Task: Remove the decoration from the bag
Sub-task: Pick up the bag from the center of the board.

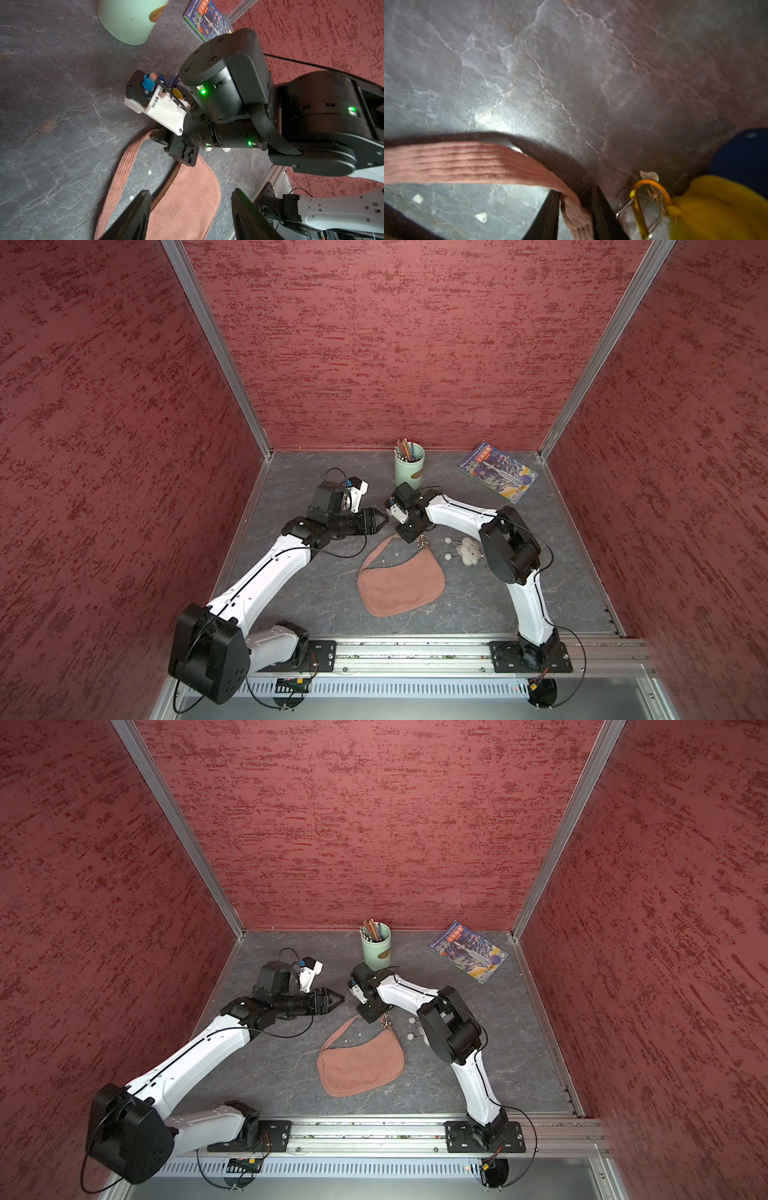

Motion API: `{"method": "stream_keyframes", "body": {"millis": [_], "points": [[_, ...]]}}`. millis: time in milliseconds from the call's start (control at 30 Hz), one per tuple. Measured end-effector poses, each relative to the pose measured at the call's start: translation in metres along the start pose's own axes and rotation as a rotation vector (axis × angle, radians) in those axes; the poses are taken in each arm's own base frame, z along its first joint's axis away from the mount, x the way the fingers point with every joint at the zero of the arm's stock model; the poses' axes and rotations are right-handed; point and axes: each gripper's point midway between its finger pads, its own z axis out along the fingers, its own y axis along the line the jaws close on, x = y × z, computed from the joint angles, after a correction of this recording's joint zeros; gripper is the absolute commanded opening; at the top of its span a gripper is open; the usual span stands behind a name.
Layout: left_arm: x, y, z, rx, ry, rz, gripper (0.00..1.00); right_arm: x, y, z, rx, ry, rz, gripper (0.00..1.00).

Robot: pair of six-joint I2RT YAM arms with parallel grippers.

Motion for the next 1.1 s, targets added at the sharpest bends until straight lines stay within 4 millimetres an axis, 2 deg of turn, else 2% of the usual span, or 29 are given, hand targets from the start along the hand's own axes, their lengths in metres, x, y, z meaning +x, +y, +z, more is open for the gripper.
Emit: {"method": "stream_keyframes", "body": {"millis": [100, 200, 467, 567, 667, 900, 1100], "points": [[0.005, 0.000, 0.001, 0.013, 0.015, 0.007, 0.63, -0.002, 0.004, -0.003, -0.020, -0.010, 0.024, 0.05], [0.013, -0.002, 0.004, 0.029, 0.037, 0.028, 0.63, -0.010, 0.011, -0.017, -0.065, -0.047, 0.068, 0.02], [0.072, -0.019, 0.025, 0.094, 0.151, 0.134, 0.70, -0.040, 0.030, -0.092, -0.183, -0.217, 0.188, 0.00], [0.083, -0.016, 0.035, 0.103, 0.146, 0.135, 0.71, -0.044, 0.034, -0.108, -0.215, -0.242, 0.240, 0.00], [0.083, -0.016, 0.048, 0.113, 0.118, 0.128, 0.70, -0.043, 0.037, -0.113, -0.237, -0.236, 0.303, 0.00], [0.068, -0.012, 0.081, 0.138, 0.033, 0.109, 0.63, -0.037, 0.038, -0.123, -0.255, -0.219, 0.425, 0.00], [0.055, -0.006, 0.095, 0.125, -0.028, 0.102, 0.60, -0.038, 0.039, -0.142, -0.277, -0.247, 0.498, 0.00]]}}
